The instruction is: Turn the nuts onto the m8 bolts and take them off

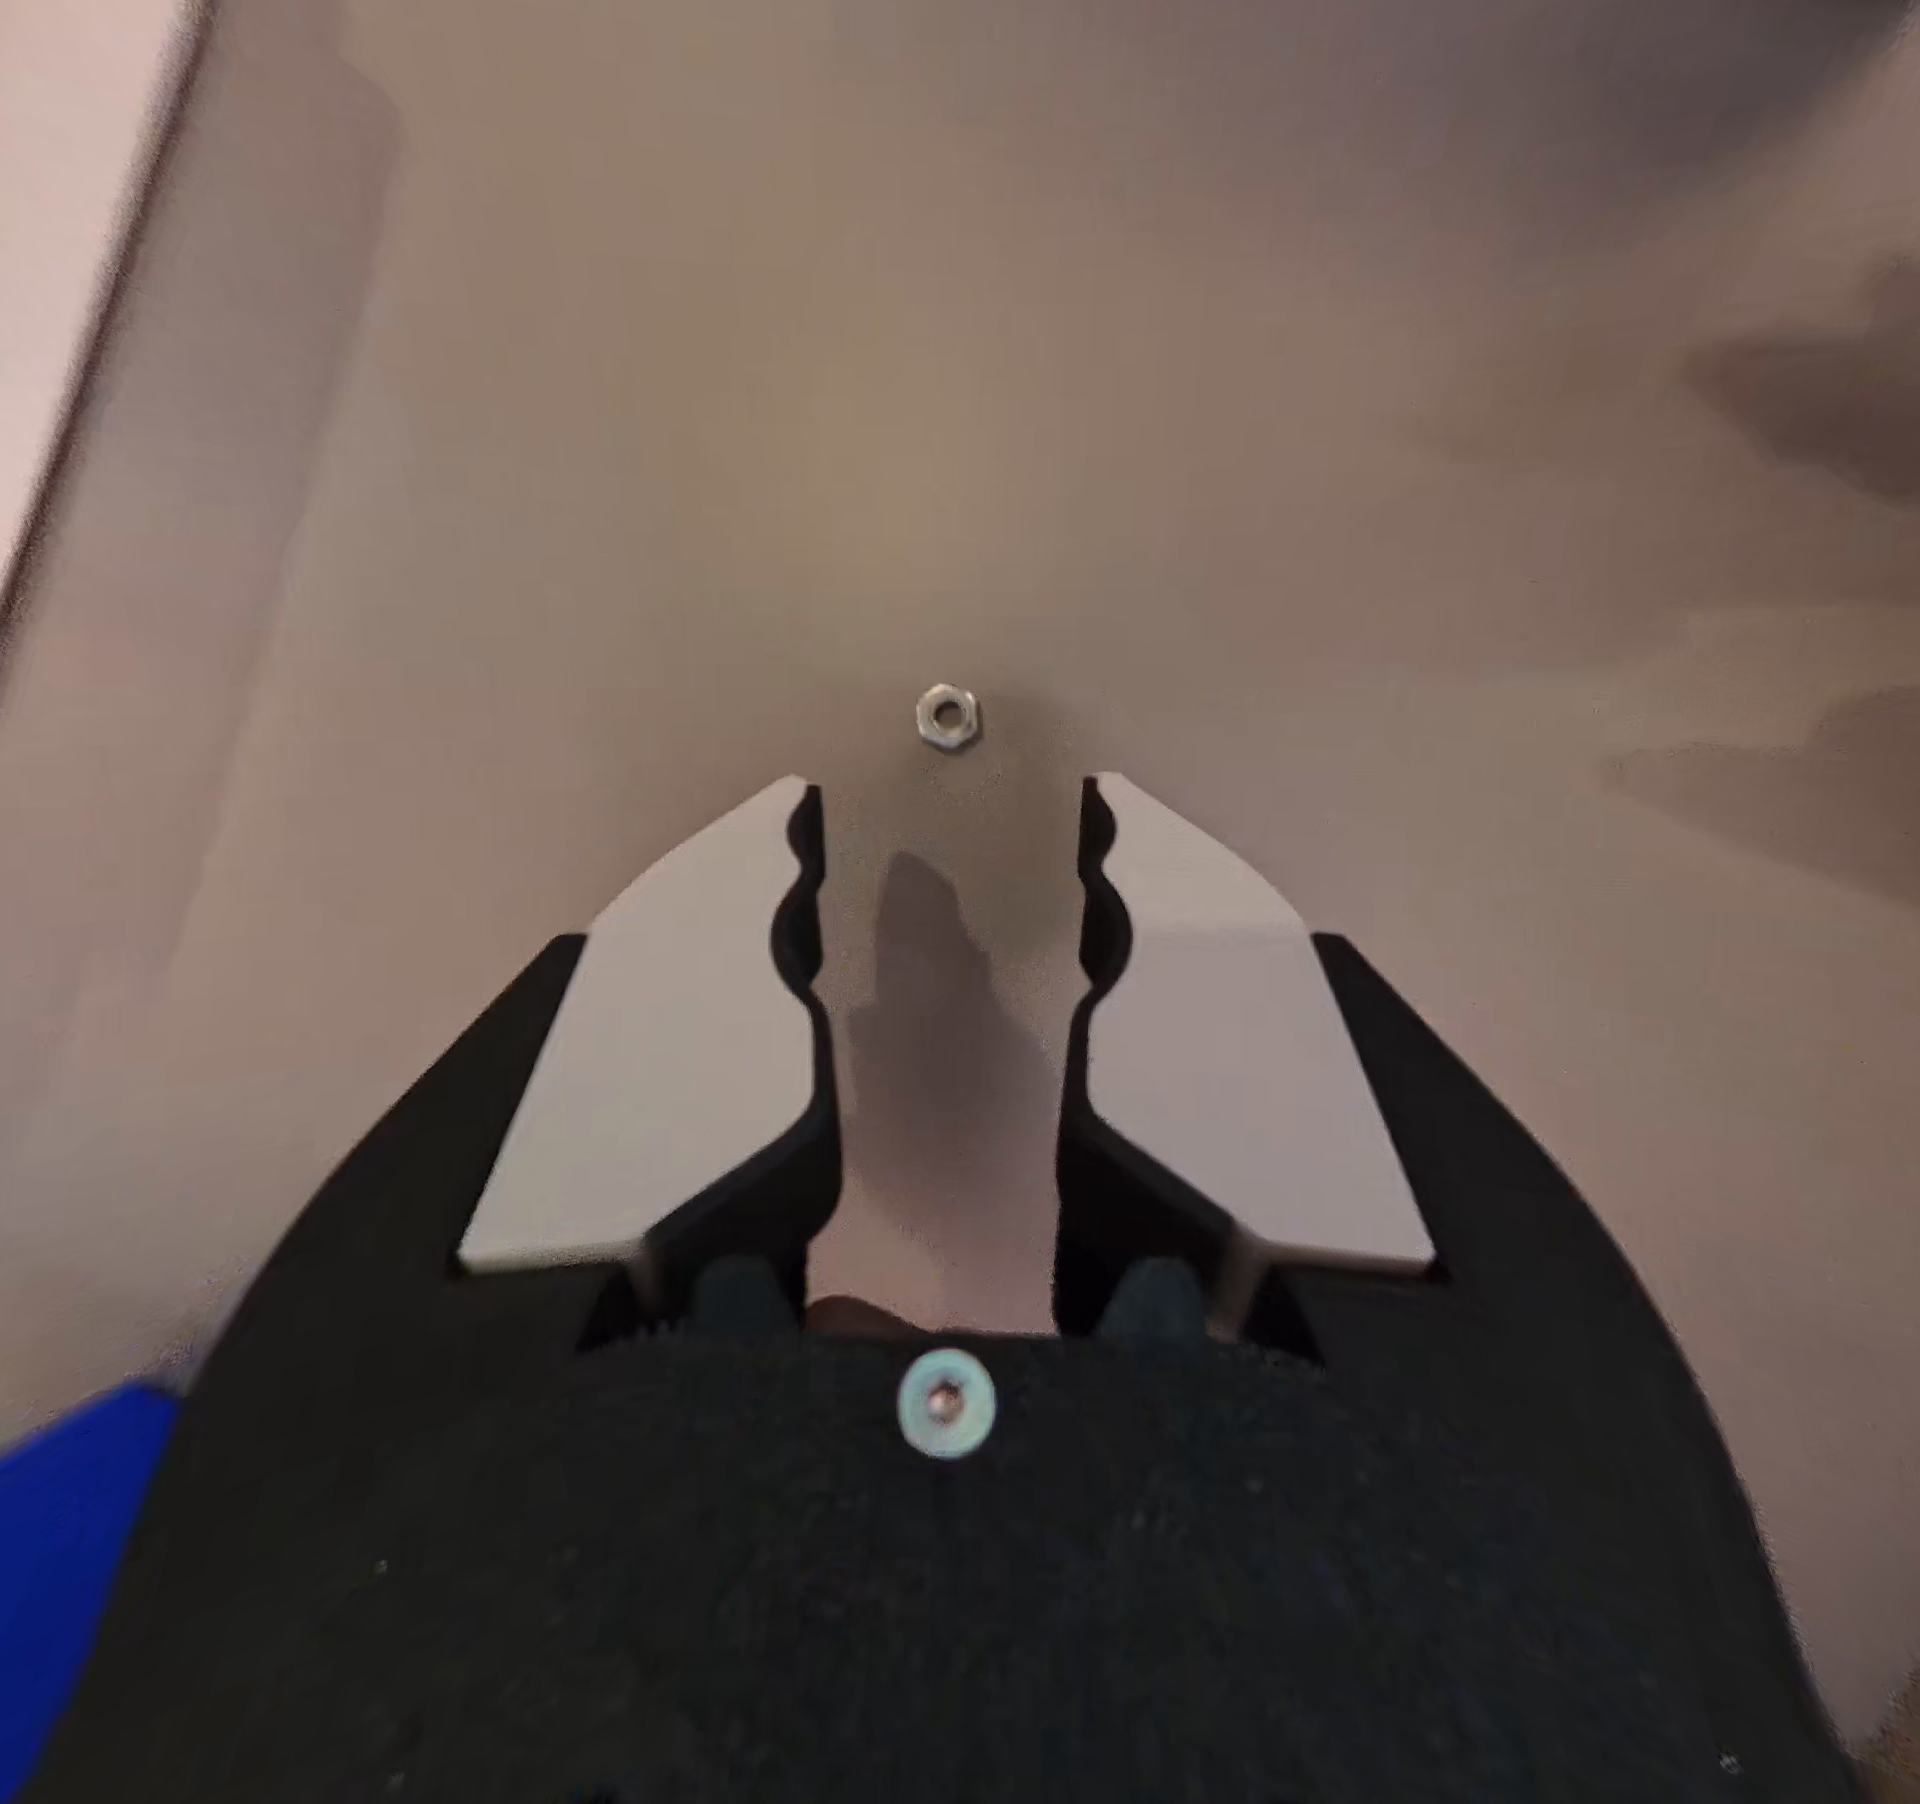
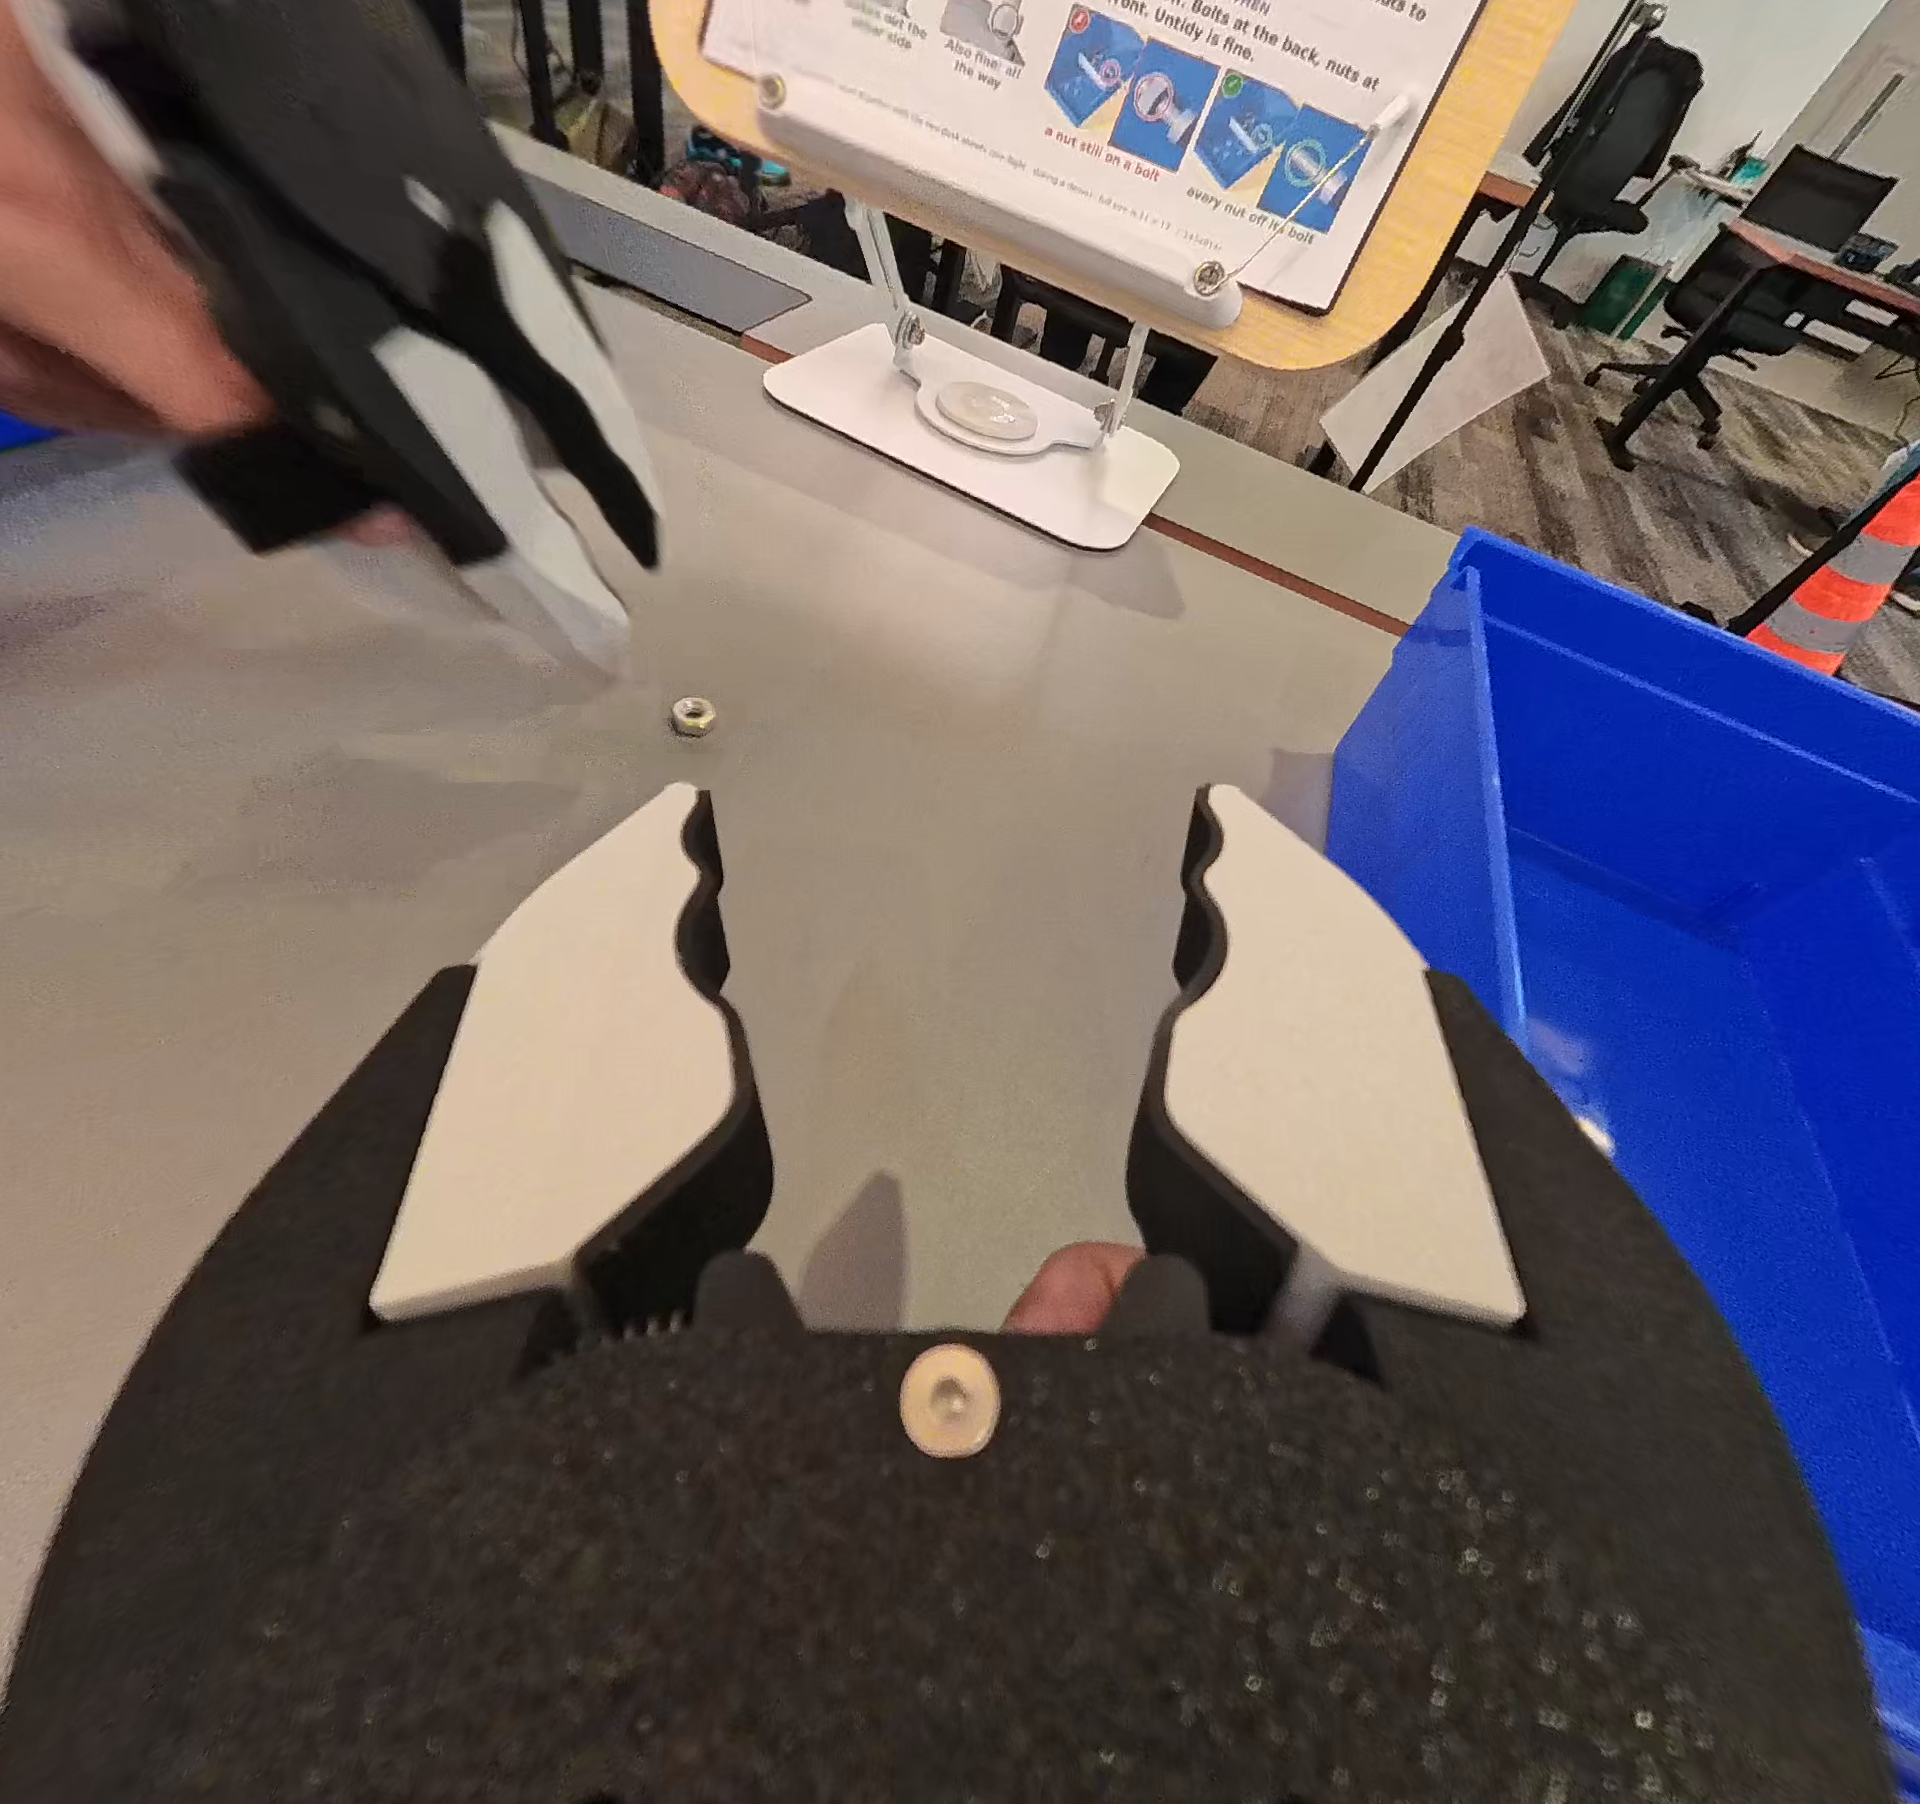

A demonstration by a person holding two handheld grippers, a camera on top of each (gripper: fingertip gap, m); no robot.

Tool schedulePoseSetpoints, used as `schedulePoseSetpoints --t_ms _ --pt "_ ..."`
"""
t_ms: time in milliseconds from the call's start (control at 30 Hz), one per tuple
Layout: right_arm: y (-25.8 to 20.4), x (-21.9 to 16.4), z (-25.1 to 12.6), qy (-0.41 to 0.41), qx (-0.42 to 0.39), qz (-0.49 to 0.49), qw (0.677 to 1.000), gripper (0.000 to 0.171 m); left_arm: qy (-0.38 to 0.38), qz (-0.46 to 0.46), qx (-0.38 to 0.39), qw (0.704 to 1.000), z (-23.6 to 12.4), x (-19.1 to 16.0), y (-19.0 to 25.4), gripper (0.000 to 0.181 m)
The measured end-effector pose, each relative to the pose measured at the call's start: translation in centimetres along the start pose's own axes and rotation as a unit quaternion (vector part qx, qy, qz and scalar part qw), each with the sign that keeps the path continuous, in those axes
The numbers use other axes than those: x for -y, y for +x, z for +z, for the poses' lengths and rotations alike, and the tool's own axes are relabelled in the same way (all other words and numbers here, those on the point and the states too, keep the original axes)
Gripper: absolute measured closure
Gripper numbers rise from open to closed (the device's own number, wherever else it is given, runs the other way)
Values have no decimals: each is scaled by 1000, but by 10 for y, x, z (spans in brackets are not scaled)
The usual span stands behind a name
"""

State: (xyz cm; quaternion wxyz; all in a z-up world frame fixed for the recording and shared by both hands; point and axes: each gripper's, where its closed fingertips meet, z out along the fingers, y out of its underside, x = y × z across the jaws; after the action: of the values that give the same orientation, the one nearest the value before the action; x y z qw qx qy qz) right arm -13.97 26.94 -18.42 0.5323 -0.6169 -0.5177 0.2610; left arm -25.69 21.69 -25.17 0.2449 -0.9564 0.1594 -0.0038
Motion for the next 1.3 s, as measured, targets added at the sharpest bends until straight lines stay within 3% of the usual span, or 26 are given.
schedulePoseSetpoints --t_ms 100,200,300,500,633,767,900,1100,1300 --pt "-1 -1 2 0 6 1 1000 85 135 -81 54 986 -56 -2 7 109" --pt "-3 -4 3 0 10 1 1000 81 256 -157 122 946 -105 -24 22 83" --pt "-6 -7 2 0 11 4 1000 78 328 -206 188 903 -131 -53 41 72" --pt "-10 -12 -4 1 8 18 1000 79 403 -258 253 841 -163 -90 69 86" --pt "-11 -11 -6 1 8 17 1000 81 406 -280 251 833 -169 -104 72 90" --pt "-11 -10 -8 1 8 13 1000 82 375 -294 262 839 -174 -124 65 93" --pt "-12 -6 -8 3 13 10 1000 83 297 -265 274 876 -201 -159 41 98" --pt "-14 1 -5 14 22 4 1000 84 57 -191 237 951 -212 -231 -22 106" --pt "-16 3 -4 15 27 4 1000 85 -153 -175 140 962 -175 -288 -64 112"
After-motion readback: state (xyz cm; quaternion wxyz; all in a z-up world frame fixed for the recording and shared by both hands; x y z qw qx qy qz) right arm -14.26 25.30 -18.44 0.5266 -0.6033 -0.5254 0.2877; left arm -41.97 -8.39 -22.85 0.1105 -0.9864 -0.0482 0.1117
